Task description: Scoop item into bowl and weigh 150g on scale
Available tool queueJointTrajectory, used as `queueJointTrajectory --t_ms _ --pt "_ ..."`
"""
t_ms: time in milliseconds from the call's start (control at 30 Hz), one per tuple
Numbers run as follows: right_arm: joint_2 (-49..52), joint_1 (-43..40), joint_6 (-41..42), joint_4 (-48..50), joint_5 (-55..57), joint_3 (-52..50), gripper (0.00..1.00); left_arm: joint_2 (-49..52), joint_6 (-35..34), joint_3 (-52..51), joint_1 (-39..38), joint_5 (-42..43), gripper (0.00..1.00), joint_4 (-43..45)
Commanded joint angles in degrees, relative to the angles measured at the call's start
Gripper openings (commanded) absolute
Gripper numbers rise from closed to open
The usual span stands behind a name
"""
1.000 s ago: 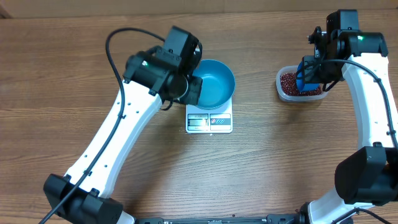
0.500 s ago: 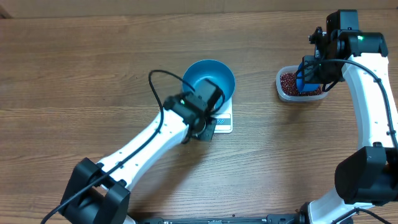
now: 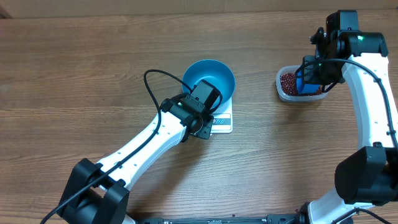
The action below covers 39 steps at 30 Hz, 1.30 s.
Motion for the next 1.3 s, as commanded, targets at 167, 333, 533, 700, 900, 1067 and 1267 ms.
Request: queueJointTrajectory --t_ms 167,333,533,700,900,1067,1267 --pt "-0.02 -0.22 -0.02 2.58 6.62 0.04 0.04 0.22 -0.85 -0.33 0.26 -0.74 1.0 2.71" --pt "0.04 -0.22 -0.31 4.02 8.85 -0.61 0.04 0.22 -0.85 -0.33 0.26 -0.74 1.0 2.67" --pt "0.09 -0.22 -1.79 7.93 8.98 -4.68 0.04 0.22 -0.85 -0.33 0.26 -0.74 1.0 2.67" --pt "0.13 -0.22 -5.86 13.03 9.01 -9.79 0.04 0.22 -0.85 -0.33 0.26 -0.74 0.99 2.67" --pt "0.35 -0.22 -5.86 19.45 9.57 -15.61 0.04 0.22 -0.85 -0.33 0.26 -0.74 1.0 2.67" --pt "0.35 -0.22 -4.76 21.4 7.08 -18.49 0.04 0.22 -0.85 -0.33 0.26 -0.74 1.0 2.67" --pt "0.57 -0.22 -3.85 21.14 -1.66 -18.67 0.04 0.22 -0.85 -0.33 0.26 -0.74 0.99 2.67"
